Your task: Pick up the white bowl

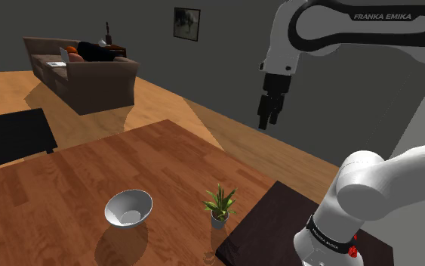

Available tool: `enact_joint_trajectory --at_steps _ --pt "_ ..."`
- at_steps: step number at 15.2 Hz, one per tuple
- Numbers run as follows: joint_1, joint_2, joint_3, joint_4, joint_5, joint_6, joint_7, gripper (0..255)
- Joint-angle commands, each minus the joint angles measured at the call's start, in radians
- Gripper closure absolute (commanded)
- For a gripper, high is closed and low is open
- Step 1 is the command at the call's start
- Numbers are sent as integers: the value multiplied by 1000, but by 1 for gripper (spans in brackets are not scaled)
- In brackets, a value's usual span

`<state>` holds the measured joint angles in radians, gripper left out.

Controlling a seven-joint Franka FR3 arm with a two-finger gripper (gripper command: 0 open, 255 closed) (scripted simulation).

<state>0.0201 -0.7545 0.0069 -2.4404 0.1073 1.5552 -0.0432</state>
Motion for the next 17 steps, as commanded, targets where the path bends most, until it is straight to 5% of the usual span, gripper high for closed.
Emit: enact_joint_trajectory --at_steps 1,17 --pt "0 0 0 0 0 0 0 0" --pt "79 474 177 29 60 526 93 0"
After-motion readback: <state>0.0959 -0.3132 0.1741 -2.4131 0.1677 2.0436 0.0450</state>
